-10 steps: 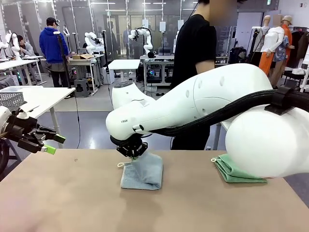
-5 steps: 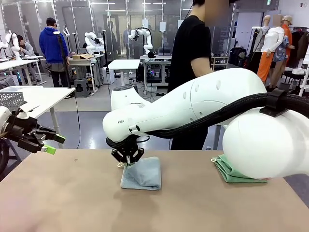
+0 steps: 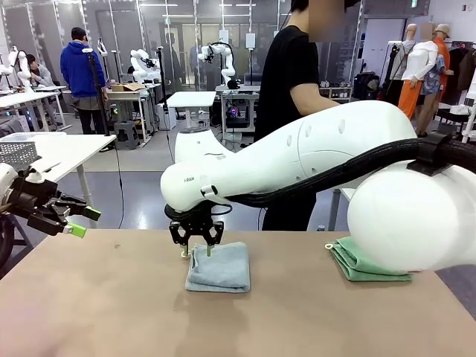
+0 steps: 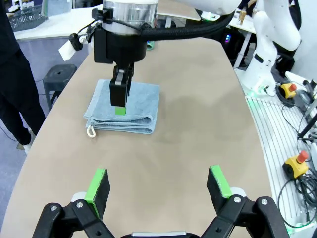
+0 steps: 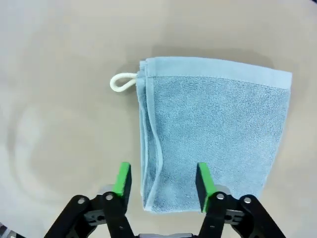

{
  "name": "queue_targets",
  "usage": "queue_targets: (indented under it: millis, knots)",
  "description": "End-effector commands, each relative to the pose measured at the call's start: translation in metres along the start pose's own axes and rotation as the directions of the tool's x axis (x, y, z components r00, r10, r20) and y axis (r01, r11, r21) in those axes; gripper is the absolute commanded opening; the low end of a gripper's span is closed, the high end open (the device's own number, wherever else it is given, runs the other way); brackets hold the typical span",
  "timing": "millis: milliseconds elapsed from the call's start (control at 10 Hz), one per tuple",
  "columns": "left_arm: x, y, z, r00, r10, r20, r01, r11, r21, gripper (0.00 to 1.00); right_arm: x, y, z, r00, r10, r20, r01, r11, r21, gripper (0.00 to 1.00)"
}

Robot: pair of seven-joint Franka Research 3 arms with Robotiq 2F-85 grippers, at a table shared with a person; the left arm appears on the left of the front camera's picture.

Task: Fold the towels and place them in the basket.
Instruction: When a person lays out a Towel with hook on the table, fold it in half twice.

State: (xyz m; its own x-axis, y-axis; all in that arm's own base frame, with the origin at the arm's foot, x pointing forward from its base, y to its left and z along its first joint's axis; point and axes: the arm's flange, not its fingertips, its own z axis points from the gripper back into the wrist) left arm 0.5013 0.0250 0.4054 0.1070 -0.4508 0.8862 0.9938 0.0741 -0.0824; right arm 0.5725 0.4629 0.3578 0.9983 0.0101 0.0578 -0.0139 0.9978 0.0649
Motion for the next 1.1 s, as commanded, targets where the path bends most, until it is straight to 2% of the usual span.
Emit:
queue_targets:
  millis: [0, 200, 500, 700, 1000]
  knots:
    - [0.001, -0.003, 0.001, 1.0, -0.003, -0.003, 0.003, 1.0, 0.005, 1.0, -0.013, -0.047, 0.019, 1.0, 0.018, -0.005, -0.017, 0.997, 0.071, 0.86]
    - [0.001, -0.003, 0.001, 1.0, -0.003, -0.003, 0.003, 1.0, 0.005, 1.0, -0.022, -0.096, 0.026, 0.997, 0.069, -0.025, -0.066, 0.993, 0.094, 0.86]
    - [0.001, -0.003, 0.001, 1.0, -0.003, -0.003, 0.003, 1.0, 0.005, 1.0, -0.018, -0.154, 0.014, 0.992, 0.128, 0.009, -0.128, 0.973, 0.191, 0.86]
    - [0.001, -0.003, 0.001, 1.0, -0.003, -0.003, 0.003, 1.0, 0.005, 1.0, -0.01, -0.173, -0.001, 0.995, 0.099, 0.023, -0.101, 0.963, 0.25, 0.86]
    - [0.001, -0.003, 0.001, 1.0, -0.003, -0.003, 0.003, 1.0, 0.005, 1.0, -0.003, -0.183, -0.013, 0.998, 0.055, 0.003, -0.054, 0.97, 0.235, 0.86]
